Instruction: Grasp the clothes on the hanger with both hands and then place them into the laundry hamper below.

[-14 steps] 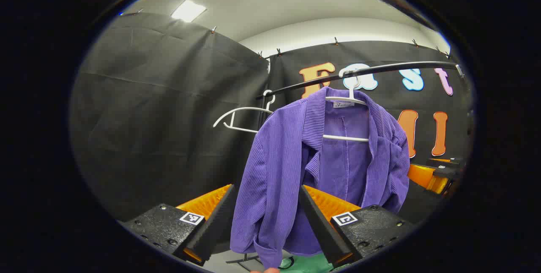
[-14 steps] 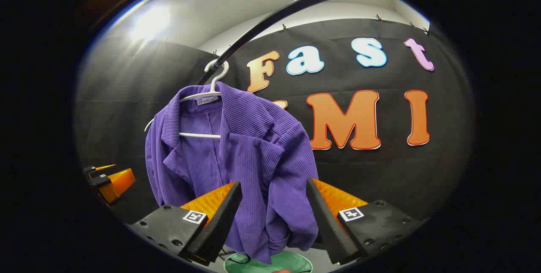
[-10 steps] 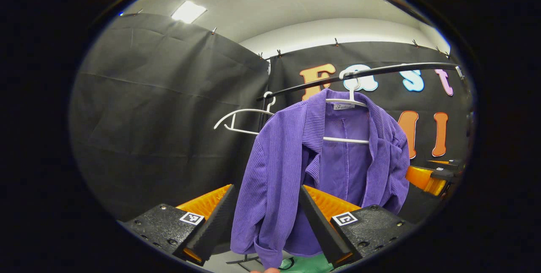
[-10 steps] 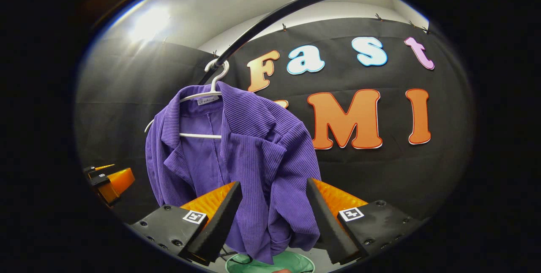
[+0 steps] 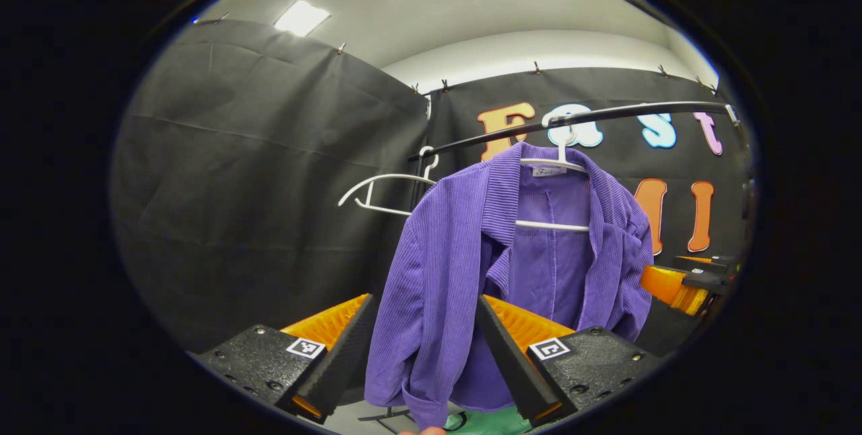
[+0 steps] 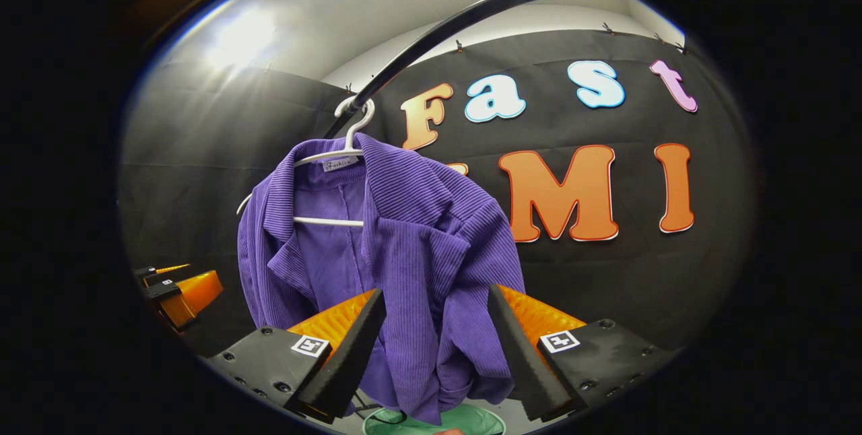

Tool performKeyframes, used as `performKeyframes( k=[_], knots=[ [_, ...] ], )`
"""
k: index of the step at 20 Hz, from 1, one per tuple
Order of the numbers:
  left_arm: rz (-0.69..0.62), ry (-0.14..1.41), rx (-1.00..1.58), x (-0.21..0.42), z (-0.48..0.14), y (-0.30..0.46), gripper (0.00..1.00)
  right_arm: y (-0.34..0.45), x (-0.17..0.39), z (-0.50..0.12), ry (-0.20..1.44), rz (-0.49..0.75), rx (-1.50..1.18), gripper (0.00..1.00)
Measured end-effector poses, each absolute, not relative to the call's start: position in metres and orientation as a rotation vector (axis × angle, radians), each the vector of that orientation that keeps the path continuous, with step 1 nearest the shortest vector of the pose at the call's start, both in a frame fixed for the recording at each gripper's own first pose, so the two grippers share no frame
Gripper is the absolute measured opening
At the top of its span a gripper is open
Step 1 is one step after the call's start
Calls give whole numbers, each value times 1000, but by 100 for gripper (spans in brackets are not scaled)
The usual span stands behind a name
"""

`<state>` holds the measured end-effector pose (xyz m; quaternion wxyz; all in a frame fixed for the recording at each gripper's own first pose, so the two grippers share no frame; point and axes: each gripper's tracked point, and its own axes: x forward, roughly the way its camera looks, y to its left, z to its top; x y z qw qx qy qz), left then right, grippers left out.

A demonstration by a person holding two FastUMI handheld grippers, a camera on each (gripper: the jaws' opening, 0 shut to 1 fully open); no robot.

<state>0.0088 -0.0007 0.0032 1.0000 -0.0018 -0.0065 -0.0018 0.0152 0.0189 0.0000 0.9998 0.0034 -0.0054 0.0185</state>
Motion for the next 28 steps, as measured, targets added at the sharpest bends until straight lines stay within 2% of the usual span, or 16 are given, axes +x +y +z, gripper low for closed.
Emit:
performKeyframes(
  k=[2,3,8,9,11,12,16,21,23,25,26,28],
  knots=[
    [-4,-17,0,10,5,-1,95,24,22,-5,7,48,11,94],
    [-5,-21,1,11,6,0,92,27,25,-9,14,55,16,94],
    [4,-32,9,10,9,5,92,47,48,-28,48,98,23,94],
    [9,-33,8,10,10,7,95,50,54,-35,61,104,30,94],
    [19,-37,3,8,10,11,92,55,69,-49,91,109,42,94],
    [26,-37,2,8,10,13,92,55,77,-54,101,106,43,98],
    [53,-30,3,3,9,24,92,57,102,-72,120,88,11,99],
    [65,-11,-1,-1,3,33,92,43,125,-91,119,-1,-54,98],
    [67,-7,-2,-2,2,34,92,43,128,-102,151,18,-36,96],
    [64,-5,-10,-1,0,32,92,32,128,-110,181,-2,21,43],
    [61,-2,-15,1,-2,31,92,33,128,-109,174,31,56,17],
    [51,10,-29,5,-8,28,95,32,117,-101,159,68,107,8]
  ],
)
